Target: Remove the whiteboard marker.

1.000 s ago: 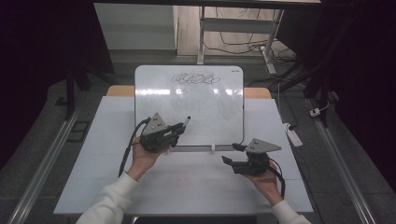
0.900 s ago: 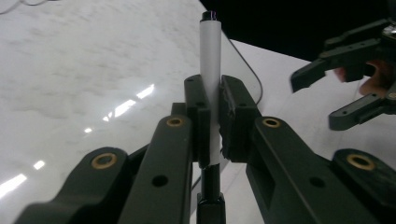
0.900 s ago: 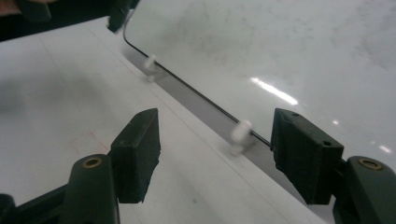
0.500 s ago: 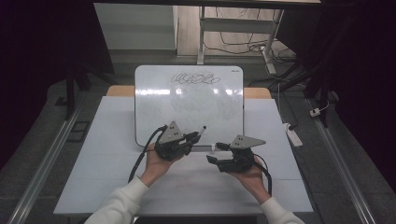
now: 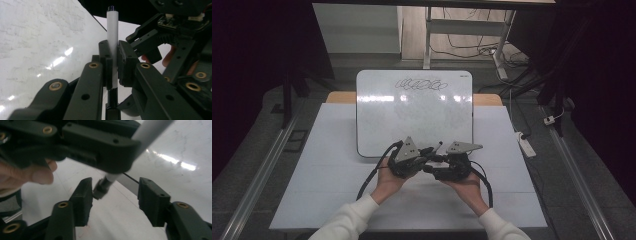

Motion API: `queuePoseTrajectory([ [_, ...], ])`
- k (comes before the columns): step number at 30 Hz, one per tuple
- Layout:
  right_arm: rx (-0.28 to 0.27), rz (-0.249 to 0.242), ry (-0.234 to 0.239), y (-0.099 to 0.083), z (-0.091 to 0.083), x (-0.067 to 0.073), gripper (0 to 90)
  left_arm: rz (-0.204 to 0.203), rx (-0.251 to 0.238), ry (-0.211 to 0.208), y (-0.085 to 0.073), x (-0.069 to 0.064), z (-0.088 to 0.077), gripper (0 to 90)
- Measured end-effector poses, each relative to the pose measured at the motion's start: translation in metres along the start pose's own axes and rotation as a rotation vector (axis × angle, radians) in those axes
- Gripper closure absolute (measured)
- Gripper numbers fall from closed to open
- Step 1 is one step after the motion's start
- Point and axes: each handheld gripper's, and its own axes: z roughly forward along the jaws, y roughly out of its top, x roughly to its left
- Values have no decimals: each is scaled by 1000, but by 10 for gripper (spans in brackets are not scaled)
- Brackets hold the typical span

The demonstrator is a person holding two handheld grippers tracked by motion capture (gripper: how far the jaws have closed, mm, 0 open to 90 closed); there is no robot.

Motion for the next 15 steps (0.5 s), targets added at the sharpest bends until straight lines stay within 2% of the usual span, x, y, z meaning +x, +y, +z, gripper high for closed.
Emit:
queuePoseTrajectory([
  [9, 9, 68, 43, 2, 6, -1, 679, 10, 2, -4, 0, -5, 2, 814],
  [15, 33, 108, 42, 2, 7, -4, 764, 20, 8, -3, 1, -8, 3, 812],
])
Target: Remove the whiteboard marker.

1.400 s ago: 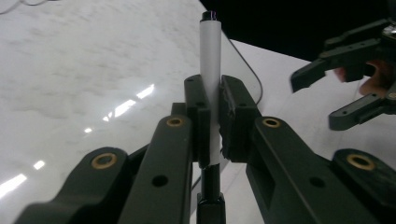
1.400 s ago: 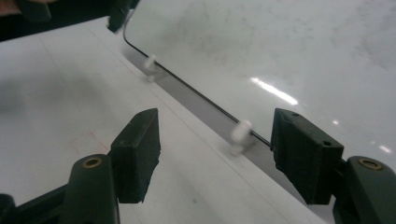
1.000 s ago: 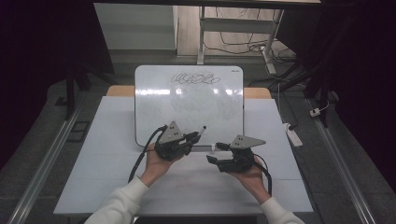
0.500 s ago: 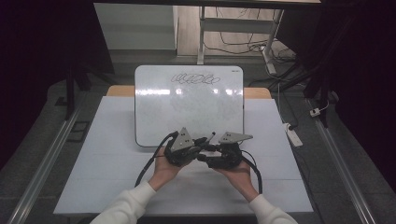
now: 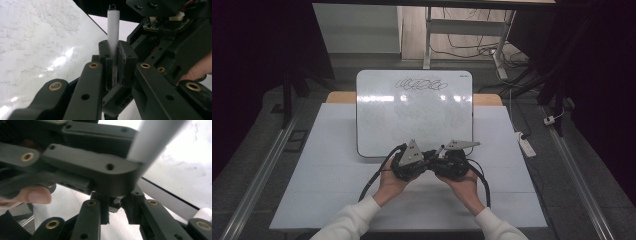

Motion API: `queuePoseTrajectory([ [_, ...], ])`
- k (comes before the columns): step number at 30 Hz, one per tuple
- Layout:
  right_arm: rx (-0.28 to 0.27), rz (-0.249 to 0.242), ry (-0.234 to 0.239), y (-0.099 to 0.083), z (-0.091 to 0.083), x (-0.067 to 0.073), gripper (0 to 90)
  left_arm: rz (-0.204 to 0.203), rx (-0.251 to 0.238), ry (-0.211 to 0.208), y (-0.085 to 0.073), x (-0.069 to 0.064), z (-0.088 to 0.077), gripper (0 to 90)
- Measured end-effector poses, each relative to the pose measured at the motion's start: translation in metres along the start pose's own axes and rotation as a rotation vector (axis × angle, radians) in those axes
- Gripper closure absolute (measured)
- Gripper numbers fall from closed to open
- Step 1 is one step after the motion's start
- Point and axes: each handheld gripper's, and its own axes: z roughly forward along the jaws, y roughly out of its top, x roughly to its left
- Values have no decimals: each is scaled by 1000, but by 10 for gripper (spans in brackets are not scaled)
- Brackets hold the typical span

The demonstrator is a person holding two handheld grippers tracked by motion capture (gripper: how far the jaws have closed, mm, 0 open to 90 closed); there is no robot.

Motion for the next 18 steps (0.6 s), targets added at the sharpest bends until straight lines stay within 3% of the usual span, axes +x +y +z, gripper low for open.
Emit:
queuePoseTrajectory([
  [8, 27, -6, -22, -1, 1, -1, 777, -18, 6, -41, 0, 1, 2, 784],
  [10, 31, -9, -23, -2, 1, -1, 779, -37, -9, -60, 0, 3, 1, 709],
  [13, 28, -21, -27, -2, 1, -1, 780, -52, -15, -43, 0, 8, -8, 596],
  [18, -8, -22, -37, -2, -6, -7, 781, -155, -12, 0, -14, 24, -40, 444],
])
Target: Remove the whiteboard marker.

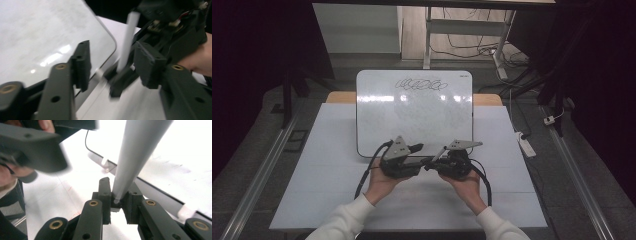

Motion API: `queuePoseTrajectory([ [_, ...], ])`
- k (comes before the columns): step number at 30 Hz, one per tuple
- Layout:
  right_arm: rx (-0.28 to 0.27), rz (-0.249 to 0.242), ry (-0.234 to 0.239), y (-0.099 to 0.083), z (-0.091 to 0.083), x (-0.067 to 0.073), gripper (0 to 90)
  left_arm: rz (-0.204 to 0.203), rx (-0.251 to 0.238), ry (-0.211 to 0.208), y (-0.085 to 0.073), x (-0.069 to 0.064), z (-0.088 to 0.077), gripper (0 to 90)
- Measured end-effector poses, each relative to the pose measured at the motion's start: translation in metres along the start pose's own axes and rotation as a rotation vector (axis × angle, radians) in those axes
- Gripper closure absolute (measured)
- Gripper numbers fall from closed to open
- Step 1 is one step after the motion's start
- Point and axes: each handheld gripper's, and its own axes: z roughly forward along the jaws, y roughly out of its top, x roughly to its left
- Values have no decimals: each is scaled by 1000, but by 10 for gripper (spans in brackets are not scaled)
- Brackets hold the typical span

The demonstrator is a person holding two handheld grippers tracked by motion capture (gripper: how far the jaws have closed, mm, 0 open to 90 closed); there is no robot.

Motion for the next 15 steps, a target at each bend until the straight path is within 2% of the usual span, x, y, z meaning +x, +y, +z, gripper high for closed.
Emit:
queuePoseTrajectory([
  [2, -18, -8, 4, 1, -3, -2, 781, -17, 14, 27, -8, 6, -14, 414],
  [3, -24, -11, 5, 1, -4, -2, 781, -17, 14, 27, -8, 6, -14, 402],
  [4, -33, -21, 0, 2, -6, -3, 781, -45, 41, 52, -22, 13, -31, 395],
  [6, -46, -29, -2, 3, -9, -4, 781, -71, 69, 71, -36, 18, -44, 387],
  [7, -54, -32, -2, 4, -11, -5, 781, -71, 69, 71, -36, 18, -44, 383],
  [8, -59, -36, -3, 5, -12, -6, 781, -97, 94, 92, -51, 23, -57, 378],
  [9, -70, -40, 0, 5, -13, -7, 782, -97, 94, 92, -51, 23, -57, 374],
  [10, -80, -44, -3, 6, -15, -7, 782, -120, 122, 112, -65, 27, -70, 369],
  [14, -115, -62, 1, 9, -20, -8, 783, -144, 164, 171, -90, 34, -91, 362],
  [15, -122, -68, 0, 10, -21, -9, 782, -144, 164, 171, -90, 34, -91, 359],
])
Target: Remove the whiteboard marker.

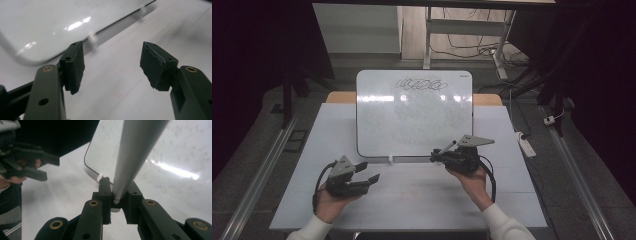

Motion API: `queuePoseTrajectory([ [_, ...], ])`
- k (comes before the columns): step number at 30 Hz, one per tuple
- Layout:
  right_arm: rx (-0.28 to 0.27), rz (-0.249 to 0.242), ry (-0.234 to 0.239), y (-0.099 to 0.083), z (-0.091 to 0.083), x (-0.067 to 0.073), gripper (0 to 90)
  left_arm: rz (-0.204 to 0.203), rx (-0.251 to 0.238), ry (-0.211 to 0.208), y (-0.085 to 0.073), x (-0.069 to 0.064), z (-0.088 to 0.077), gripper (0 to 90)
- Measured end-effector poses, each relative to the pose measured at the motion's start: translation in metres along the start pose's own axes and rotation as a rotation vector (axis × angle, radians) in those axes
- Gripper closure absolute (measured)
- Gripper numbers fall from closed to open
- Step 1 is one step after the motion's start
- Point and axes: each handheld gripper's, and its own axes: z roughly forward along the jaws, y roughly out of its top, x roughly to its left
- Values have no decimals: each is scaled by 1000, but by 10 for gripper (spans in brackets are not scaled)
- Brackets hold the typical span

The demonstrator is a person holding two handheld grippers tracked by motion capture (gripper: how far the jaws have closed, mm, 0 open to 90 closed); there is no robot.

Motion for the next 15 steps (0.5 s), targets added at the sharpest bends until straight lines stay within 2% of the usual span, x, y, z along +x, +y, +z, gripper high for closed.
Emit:
queuePoseTrajectory([
  [3, -14, -16, -2, 2, -1, -1, 783, -24, 12, 20, -12, 6, -8, 347],
  [5, -24, -26, 0, 3, -2, -2, 783, -18, 19, 45, -17, 7, -13, 333],
  [8, -40, -38, -5, 5, -4, -4, 783, -14, 21, 58, -18, 8, -14, 297],
  [10, -53, -39, -7, 6, -6, -6, 783, -16, 25, 59, -19, 10, -14, 286],
  [15, -78, -52, -31, 8, -11, -11, 783, -50, 36, 53, -23, 21, -13, 262],
])
